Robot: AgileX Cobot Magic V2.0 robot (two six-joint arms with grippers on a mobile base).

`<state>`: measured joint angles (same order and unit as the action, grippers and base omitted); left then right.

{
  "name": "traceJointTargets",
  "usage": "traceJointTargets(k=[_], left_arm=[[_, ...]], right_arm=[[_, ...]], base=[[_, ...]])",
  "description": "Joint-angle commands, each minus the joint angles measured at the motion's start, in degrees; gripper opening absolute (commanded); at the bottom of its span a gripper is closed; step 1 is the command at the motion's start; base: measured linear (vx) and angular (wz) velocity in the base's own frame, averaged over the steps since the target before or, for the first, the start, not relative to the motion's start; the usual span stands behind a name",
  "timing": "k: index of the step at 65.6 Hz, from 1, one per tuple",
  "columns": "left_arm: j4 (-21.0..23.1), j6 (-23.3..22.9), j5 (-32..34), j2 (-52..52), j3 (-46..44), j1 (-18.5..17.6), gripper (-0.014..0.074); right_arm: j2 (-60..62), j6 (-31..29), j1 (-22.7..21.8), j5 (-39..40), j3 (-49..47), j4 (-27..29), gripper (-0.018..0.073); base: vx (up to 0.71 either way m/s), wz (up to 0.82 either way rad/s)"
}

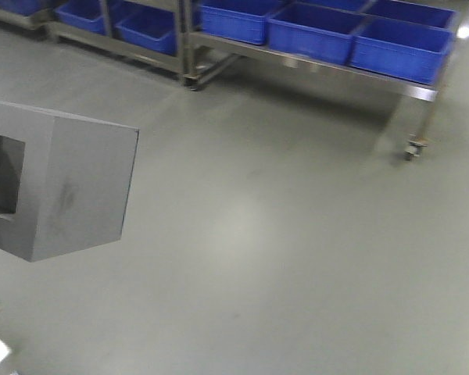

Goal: Sort gray base to blue bin
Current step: 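Hold the gray block in the left gripper while the base turns away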

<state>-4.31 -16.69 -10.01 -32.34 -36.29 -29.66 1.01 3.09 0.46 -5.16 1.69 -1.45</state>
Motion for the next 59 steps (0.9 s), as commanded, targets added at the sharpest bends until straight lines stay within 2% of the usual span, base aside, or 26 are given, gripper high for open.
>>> traceJointTargets(k=[1,40,59], left_arm=[[0.3,-0.3,6.4,0.1,-1.8,-0.3,0.0157],[0.3,-0.3,6.4,0.1,-1.8,-0.3,0.0157],[0.3,-0.3,6.4,0.1,-1.8,-0.3,0.0157]], right_arm=[[0.4,-0.4,-0.2,4.2,0.1,-0.4,-0.0004],[0.4,-0.4,-0.2,4.2,0.1,-0.4,-0.0004],[0.4,-0.4,-0.2,4.2,0.1,-0.4,-0.0004]], base=[[0.09,-0.68],[0.14,-0.71],[0.19,-0.46]])
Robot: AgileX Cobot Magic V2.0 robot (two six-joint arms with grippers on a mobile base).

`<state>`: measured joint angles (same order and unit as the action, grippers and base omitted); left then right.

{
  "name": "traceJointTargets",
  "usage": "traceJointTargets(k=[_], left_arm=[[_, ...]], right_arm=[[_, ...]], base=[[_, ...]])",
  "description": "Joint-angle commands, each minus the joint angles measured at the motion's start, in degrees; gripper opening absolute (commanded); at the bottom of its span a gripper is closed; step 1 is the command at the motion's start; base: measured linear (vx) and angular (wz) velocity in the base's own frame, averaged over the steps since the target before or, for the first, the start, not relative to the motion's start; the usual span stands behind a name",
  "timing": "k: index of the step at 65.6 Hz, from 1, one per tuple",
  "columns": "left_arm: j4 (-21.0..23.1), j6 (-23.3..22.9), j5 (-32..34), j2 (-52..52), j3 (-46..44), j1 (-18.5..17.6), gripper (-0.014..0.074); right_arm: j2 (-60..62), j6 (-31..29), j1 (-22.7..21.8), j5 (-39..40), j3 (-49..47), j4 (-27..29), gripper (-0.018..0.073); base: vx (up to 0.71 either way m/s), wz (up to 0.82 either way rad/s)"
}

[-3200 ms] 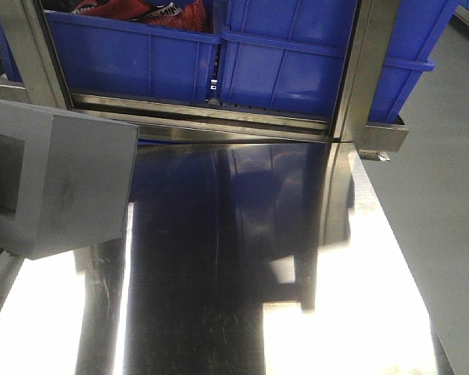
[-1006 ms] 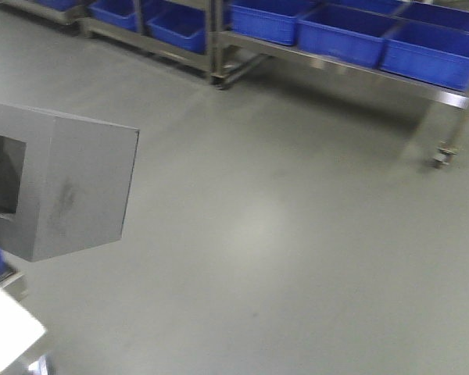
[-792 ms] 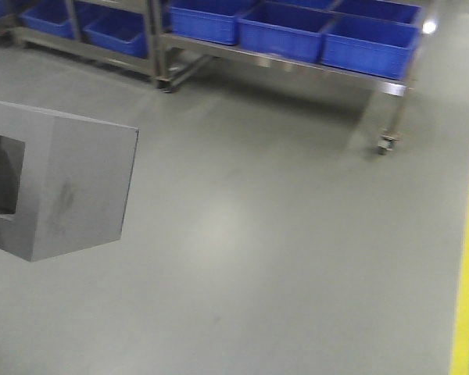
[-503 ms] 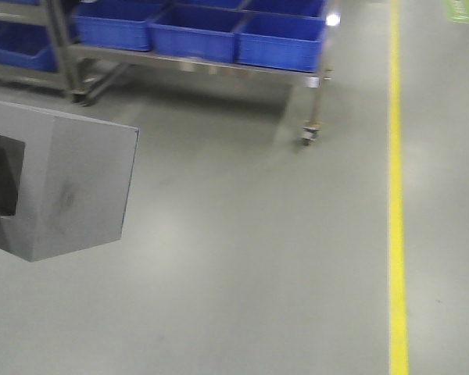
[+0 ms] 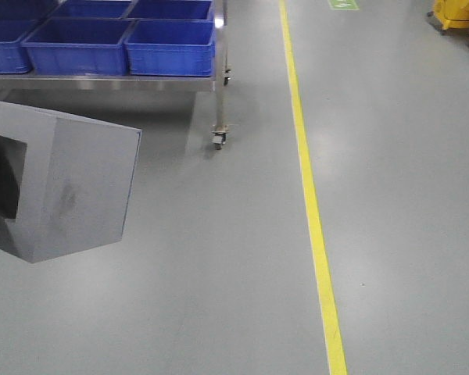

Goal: Sort gray base to blue bin
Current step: 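Hold the gray block in the left gripper while the base turns away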

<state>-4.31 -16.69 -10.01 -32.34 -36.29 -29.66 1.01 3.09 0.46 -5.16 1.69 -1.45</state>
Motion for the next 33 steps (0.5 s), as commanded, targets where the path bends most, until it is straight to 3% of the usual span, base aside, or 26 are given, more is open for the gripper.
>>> traceJointTargets(k=[1,33], left_arm=[[0.3,-0.3,6.4,0.1,-1.8,-0.3,0.0157],[0.3,-0.3,6.4,0.1,-1.8,-0.3,0.0157]], right_arm=[[0.4,-0.4,-0.2,4.2,0.1,-0.4,-0.0004],[0.4,-0.4,-0.2,4.2,0.1,-0.4,-0.0004]], base=[[0.22,-0.31],[0.29,-0.07]])
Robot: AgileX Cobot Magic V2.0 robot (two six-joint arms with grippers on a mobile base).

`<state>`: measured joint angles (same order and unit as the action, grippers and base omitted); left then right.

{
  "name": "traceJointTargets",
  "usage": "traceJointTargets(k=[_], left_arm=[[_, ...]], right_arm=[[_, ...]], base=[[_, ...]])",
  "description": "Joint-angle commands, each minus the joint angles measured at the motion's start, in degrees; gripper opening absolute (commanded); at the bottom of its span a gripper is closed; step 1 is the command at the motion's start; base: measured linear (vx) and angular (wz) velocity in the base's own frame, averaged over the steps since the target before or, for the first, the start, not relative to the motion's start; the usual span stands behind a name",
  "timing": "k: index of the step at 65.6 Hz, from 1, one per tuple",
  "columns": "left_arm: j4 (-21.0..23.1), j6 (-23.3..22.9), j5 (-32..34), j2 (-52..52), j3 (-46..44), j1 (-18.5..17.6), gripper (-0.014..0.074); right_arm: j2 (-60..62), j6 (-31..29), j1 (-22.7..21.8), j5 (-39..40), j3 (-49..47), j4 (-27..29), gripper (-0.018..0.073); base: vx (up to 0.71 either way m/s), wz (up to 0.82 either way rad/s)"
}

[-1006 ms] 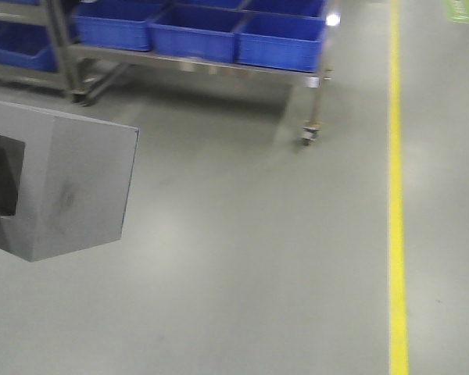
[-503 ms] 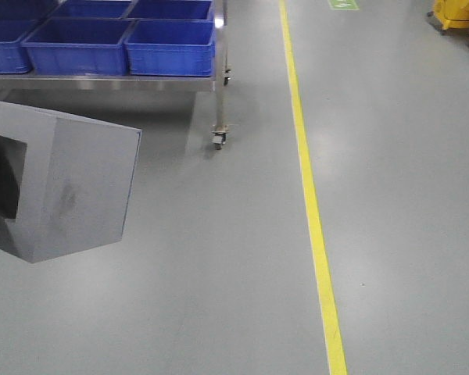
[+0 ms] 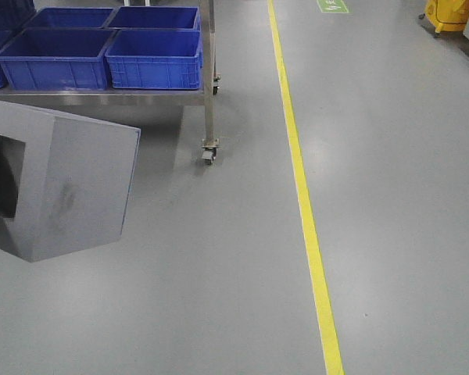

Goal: Sort gray base to blue bin
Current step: 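Hold the gray block in the left gripper while the base turns away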

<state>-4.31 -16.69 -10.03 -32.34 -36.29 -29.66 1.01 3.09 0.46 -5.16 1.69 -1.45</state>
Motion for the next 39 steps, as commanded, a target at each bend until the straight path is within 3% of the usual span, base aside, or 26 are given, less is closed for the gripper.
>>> traceJointTargets(k=[1,39], left_arm=[[0.3,-0.3,6.4,0.1,-1.8,-0.3,0.0157],[0.3,-0.3,6.4,0.1,-1.8,-0.3,0.0157]], right_arm=[[0.4,-0.4,-0.2,4.2,0.1,-0.4,-0.0004],[0.4,-0.4,-0.2,4.2,0.1,-0.4,-0.0004]], base=[[0.32,0.07],[0.34,0.06]])
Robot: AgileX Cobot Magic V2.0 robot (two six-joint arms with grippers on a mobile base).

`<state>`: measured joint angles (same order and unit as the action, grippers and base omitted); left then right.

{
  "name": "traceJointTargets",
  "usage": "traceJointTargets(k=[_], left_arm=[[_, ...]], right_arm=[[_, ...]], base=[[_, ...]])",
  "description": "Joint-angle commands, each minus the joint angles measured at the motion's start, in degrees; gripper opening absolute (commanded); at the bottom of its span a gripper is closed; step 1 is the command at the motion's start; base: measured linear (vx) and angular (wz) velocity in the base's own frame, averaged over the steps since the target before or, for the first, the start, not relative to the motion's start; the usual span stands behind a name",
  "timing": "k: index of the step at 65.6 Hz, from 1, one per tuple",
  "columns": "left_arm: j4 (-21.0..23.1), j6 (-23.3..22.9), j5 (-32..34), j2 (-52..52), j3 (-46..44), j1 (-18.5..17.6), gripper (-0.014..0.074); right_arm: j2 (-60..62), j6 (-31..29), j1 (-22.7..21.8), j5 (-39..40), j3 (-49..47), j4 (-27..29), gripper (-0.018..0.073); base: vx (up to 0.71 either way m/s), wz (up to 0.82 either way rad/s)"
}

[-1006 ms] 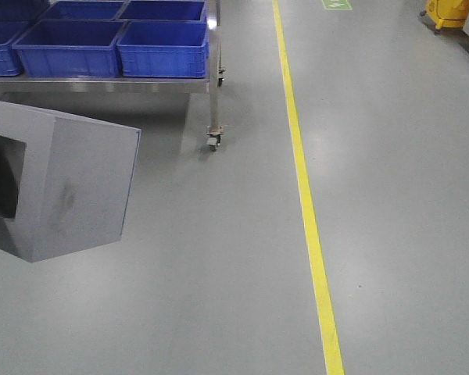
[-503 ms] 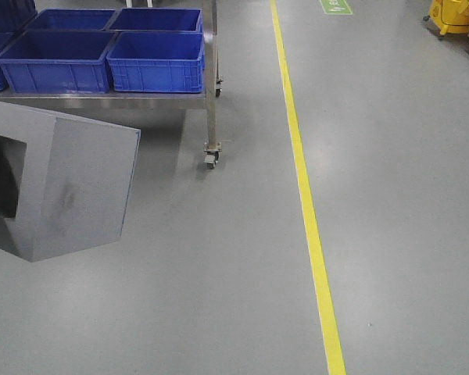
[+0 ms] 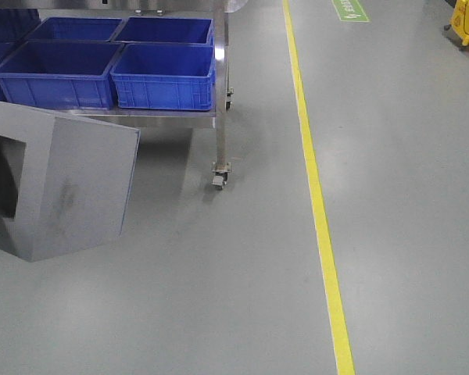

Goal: Sort gray base to blue bin
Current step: 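Hold the gray block in the left gripper while the base turns away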

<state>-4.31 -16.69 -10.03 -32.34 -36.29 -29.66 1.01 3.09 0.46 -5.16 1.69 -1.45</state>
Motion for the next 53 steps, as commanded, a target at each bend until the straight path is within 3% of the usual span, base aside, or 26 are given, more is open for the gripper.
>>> traceJointTargets(k=[1,31,53], left_arm=[[0.3,-0.3,6.4,0.1,-1.8,-0.3,0.0157],[0.3,-0.3,6.4,0.1,-1.8,-0.3,0.0157],[0.3,-0.3,6.4,0.1,-1.8,-0.3,0.0157]], right_arm=[[0.4,-0.4,-0.2,4.2,0.1,-0.4,-0.0004],[0.4,-0.4,-0.2,4.2,0.1,-0.4,-0.0004],[0.4,-0.4,-0.2,4.2,0.1,-0.4,-0.0004]], base=[[0.37,0.01],[0.35,0.09],[0.3,0.48]])
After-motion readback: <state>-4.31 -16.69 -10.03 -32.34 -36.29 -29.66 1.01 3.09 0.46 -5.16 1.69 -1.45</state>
